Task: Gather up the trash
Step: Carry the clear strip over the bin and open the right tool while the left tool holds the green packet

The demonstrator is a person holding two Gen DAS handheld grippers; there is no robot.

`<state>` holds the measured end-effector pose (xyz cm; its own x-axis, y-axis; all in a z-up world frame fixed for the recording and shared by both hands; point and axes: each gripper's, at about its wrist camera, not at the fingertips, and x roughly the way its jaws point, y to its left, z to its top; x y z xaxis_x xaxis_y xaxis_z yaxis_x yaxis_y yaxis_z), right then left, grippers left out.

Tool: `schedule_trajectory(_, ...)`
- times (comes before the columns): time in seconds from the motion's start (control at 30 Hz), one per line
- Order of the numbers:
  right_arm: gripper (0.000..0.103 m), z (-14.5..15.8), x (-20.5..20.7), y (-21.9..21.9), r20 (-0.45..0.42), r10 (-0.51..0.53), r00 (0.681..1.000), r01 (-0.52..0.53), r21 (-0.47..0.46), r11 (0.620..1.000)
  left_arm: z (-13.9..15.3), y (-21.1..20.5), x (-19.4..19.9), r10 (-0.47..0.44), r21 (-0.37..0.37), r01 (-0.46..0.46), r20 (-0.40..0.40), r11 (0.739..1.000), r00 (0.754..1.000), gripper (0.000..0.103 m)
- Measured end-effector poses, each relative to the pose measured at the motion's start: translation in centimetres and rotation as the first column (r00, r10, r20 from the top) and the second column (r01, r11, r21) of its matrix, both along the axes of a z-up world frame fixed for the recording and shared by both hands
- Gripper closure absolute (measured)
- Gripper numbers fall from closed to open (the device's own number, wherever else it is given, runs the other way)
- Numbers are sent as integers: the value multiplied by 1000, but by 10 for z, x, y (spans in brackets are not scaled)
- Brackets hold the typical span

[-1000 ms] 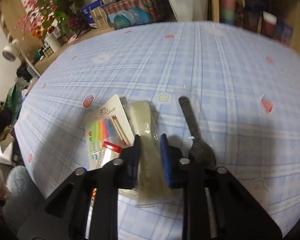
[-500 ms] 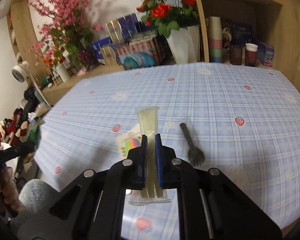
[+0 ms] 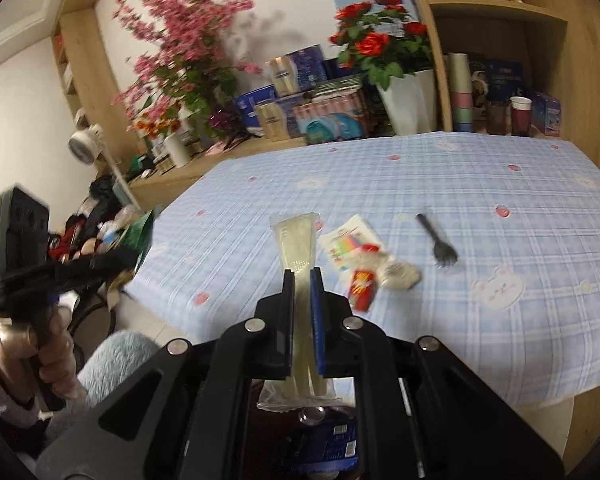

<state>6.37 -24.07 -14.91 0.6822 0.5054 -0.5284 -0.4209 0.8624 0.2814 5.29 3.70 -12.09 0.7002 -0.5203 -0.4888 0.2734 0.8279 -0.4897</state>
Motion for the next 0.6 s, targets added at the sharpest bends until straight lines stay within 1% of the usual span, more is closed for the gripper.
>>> schedule_trajectory(0.03,91,-1,-7,3,2,9,1000,-9,-5,1000,0,1,-10,1,0,-1,5,1000,1000,84)
schedule_trajectory(0.2,91,-14,-35,10,-10,43,999,-44,-5,999,1,0,-32,21,-7,-21,17,1000,1000,84)
schedule_trajectory(0.3,91,-21,-42,12,-25,48,999,-48,1,999,0,-7,-43,28,37,-29,28,999,999,84)
schedule_trajectory(0.37,91,-25,-47,15,-26,56,998,-56,1,998,-1,-10,-47,25,51,-27,33,998,999,84)
schedule_trajectory(0.5,91,-28,-52,22,-3,67,998,-67,-16,998,-5,-11,-51,26,34,-27,25,999,999,84)
schedule_trajectory(0.6,91,-30,-56,27,11,76,997,-76,-32,997,-7,-10,-56,37,32,-38,34,999,999,84)
